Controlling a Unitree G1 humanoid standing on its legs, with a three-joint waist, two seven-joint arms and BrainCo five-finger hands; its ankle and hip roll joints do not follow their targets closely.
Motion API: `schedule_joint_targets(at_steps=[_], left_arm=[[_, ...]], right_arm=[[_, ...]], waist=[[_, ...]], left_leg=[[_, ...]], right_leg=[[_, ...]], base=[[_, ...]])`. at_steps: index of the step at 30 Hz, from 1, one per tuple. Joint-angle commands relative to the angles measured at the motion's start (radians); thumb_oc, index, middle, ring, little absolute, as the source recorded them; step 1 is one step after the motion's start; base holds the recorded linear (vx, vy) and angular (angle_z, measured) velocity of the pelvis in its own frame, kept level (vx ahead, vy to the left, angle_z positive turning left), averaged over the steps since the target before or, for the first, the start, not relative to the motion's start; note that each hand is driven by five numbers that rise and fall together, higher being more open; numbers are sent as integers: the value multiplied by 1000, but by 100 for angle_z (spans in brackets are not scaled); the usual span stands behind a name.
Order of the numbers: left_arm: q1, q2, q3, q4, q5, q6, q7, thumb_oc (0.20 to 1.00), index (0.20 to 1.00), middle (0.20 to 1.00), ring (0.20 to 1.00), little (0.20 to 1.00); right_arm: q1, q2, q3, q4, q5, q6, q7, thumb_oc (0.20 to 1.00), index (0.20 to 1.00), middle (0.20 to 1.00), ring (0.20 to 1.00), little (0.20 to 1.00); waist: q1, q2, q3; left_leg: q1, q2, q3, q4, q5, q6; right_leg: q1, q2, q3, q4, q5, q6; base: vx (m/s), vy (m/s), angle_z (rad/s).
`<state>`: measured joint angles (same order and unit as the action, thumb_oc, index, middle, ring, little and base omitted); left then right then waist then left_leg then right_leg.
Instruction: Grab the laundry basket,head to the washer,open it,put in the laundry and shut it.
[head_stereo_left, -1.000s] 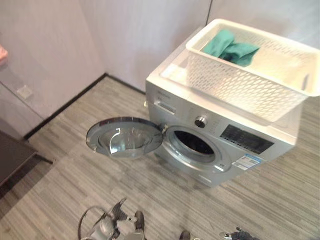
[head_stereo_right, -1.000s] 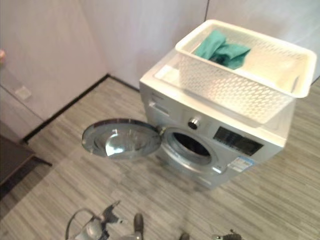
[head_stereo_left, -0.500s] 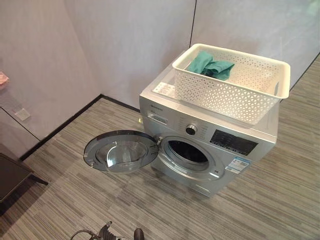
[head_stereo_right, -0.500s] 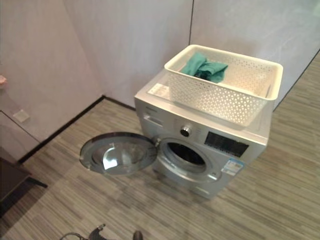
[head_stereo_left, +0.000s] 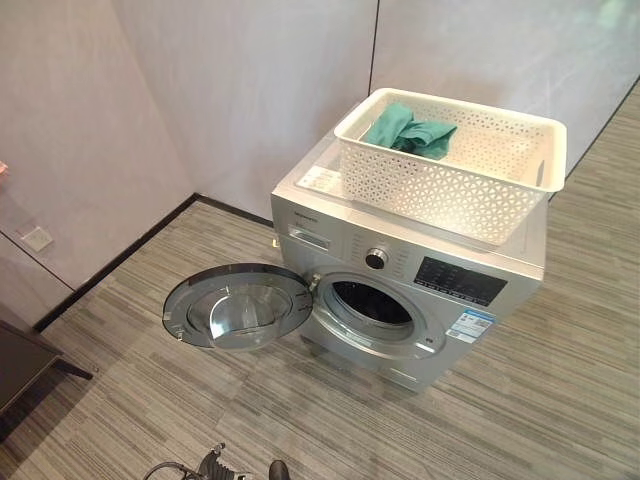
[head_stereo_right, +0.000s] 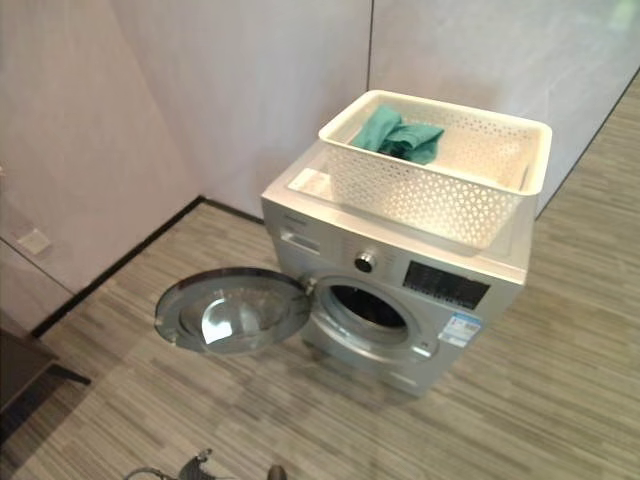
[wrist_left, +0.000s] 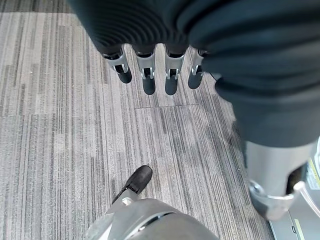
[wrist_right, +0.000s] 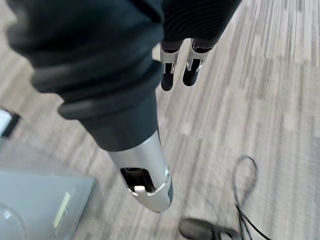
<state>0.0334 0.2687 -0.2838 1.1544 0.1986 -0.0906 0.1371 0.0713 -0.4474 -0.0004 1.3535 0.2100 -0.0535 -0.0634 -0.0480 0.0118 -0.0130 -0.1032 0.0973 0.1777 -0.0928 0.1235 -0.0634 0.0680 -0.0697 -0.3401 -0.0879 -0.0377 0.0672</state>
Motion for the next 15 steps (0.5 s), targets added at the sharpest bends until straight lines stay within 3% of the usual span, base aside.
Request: schedule_joint_targets(at_steps=[1, 5, 9, 13, 15], left_arm=[[-47, -7, 16, 56, -13, -19, 30, 1000, 1000, 1000, 1000, 1000], [-43, -7, 14, 52, -16, -14, 36, 1000, 1000, 1000, 1000, 1000], [-38, -6, 16, 66, -15, -11, 36, 1000, 1000, 1000, 1000, 1000], [-31, 13, 32, 70, -11, -8, 38, 1000, 1000, 1000, 1000, 1000], [-21, 22, 48, 56, -6, -7, 37, 1000, 1000, 1000, 1000, 1000]], right_arm=[[-58, 33, 37, 73, -31, 18, -33, 1000, 1000, 1000, 1000, 1000], [-73, 139, 134, -68, -40, 8, -12, 1000, 1000, 1000, 1000, 1000], [-53, 149, 153, -94, -43, 9, -4, 1000, 1000, 1000, 1000, 1000], [-16, 115, 123, -160, -66, 13, -18, 1000, 1000, 1000, 1000, 1000], [12, 29, 22, -316, -78, 7, -81, 1000, 1000, 1000, 1000, 1000]], waist=[[7, -5, 19], [9, -5, 22], [6, -8, 21], [-3, -11, 24], [-14, -8, 28]], left_leg=[[40, -43, 7, 5, -85, 13], [40, -43, 5, 5, -86, 14], [37, -43, 6, 5, -87, 14], [24, -42, 6, 5, -86, 12], [22, -41, 11, 5, -90, 13]], right_leg=[[-3, -13, 18, 6, -4, 39], [0, -15, 15, 3, -9, 37], [-3, -14, 15, 3, -9, 37], [-13, -17, 15, 3, -8, 39], [-22, -19, 25, 4, -5, 43]], base=[[-8, 22, -26], [-3, 10, -9], [0, 0, 0], [0, 0, 0], [-3, 11, -2]])
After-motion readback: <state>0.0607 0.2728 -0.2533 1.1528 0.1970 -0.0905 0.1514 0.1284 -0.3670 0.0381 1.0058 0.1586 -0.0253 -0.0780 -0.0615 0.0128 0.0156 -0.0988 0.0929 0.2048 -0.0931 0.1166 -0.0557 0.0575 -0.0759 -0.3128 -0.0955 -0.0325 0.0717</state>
